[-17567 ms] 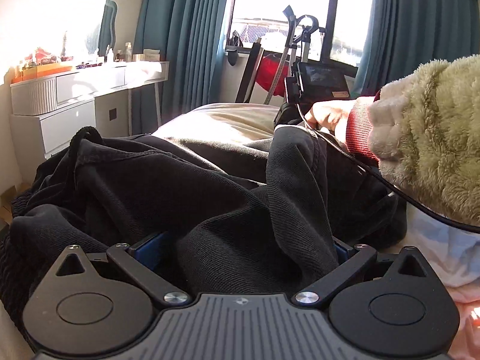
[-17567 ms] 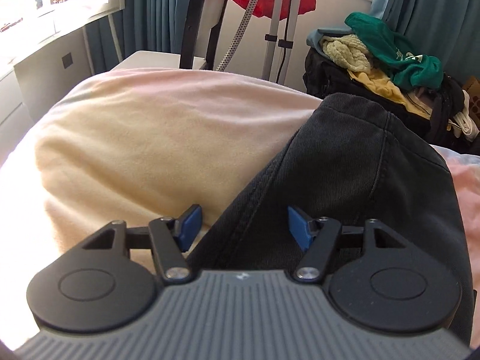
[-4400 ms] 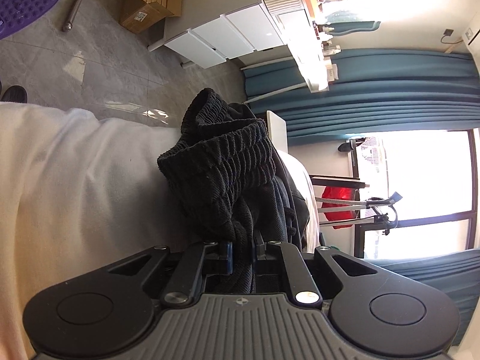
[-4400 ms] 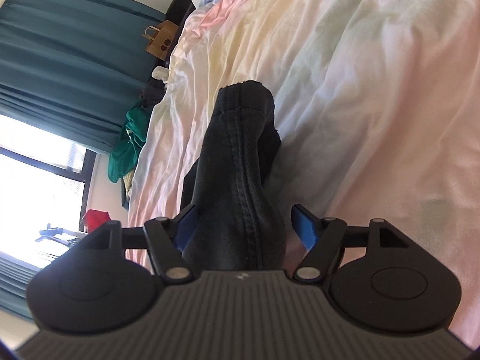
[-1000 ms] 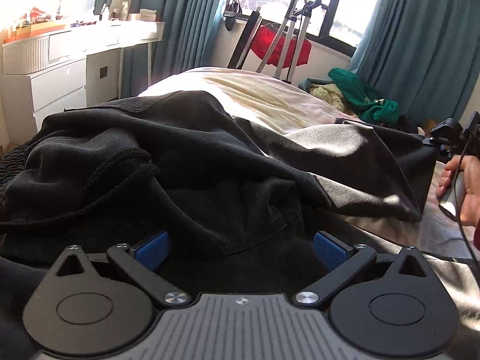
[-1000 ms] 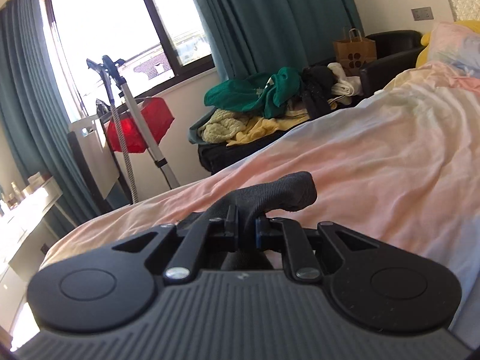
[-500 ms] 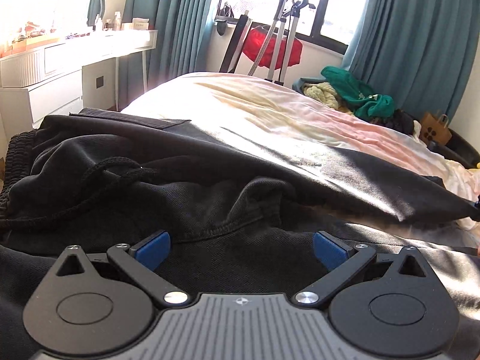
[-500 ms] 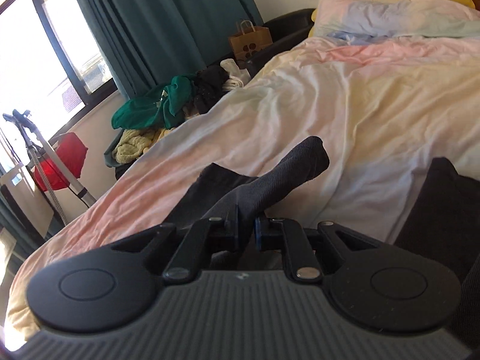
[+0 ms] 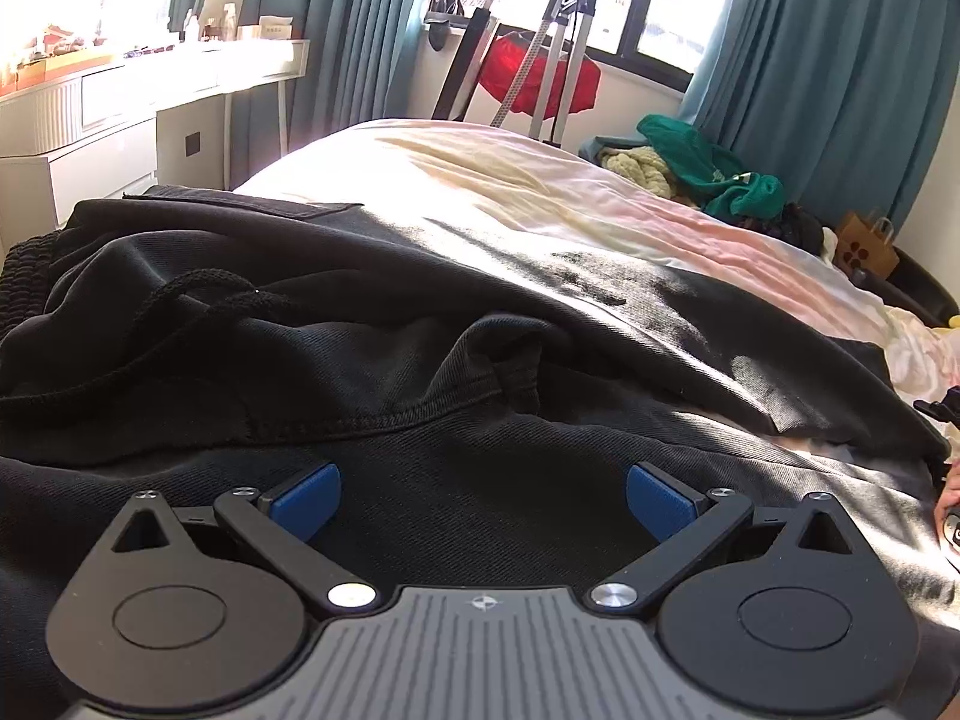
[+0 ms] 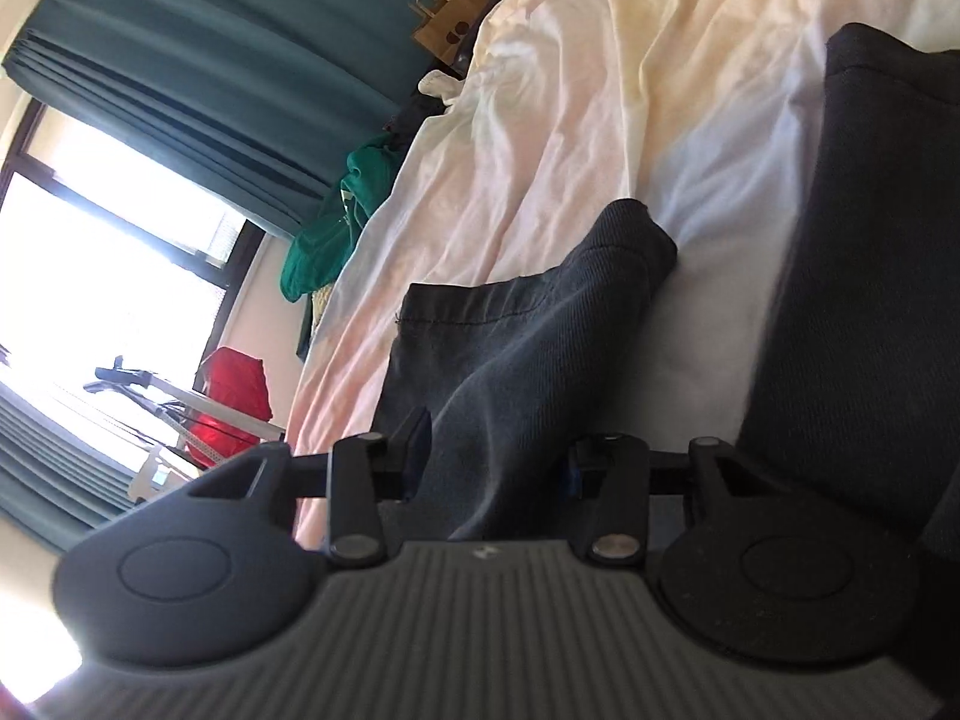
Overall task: Fold clothes
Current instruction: 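Lower the trouser leg onto the folded trousers and open the right gripper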
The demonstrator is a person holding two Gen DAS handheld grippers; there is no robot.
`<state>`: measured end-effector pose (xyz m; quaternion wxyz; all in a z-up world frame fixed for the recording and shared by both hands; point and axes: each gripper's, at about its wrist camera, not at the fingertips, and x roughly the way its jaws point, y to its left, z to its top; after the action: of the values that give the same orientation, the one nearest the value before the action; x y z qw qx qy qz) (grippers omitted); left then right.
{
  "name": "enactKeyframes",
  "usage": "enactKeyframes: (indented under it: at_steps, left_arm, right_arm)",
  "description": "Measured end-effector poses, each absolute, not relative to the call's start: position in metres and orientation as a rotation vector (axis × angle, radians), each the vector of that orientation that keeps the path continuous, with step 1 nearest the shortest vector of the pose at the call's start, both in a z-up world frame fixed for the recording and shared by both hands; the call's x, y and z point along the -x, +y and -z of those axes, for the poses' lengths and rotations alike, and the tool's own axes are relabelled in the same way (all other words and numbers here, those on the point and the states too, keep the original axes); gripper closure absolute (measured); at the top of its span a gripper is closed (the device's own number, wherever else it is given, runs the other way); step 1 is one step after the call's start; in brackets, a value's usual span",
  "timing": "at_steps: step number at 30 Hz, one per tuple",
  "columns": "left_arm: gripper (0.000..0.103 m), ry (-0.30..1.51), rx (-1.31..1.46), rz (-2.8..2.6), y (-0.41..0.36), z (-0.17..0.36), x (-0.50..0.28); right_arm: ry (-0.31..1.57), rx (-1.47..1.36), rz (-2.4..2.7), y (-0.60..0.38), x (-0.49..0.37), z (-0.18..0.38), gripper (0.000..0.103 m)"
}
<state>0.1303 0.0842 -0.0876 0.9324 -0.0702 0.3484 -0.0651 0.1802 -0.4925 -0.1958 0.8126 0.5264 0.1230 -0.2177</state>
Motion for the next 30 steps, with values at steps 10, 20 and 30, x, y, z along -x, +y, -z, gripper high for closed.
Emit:
enactKeyframes:
  at_steps: [10, 20, 30]
  left_arm:
    - [0.000, 0.716, 0.198, 0.135, 0.091, 0.086, -0.131]
    - [0.000, 0.728, 0.255, 0.150, 0.097, 0.085, -0.133]
    - [0.003, 0.664, 0.384, 0.231, 0.105, 0.076, -0.144]
  right_arm:
    - [0.149, -0.988, 0.615, -0.506, -0.175, 0.164, 0.089]
    - [0.177, -1.051, 0.749, -0.542, -0.141, 0.202, 0.096]
    - [0.084, -0.958, 0.693, -0.507, -0.113, 0.141, 0.096]
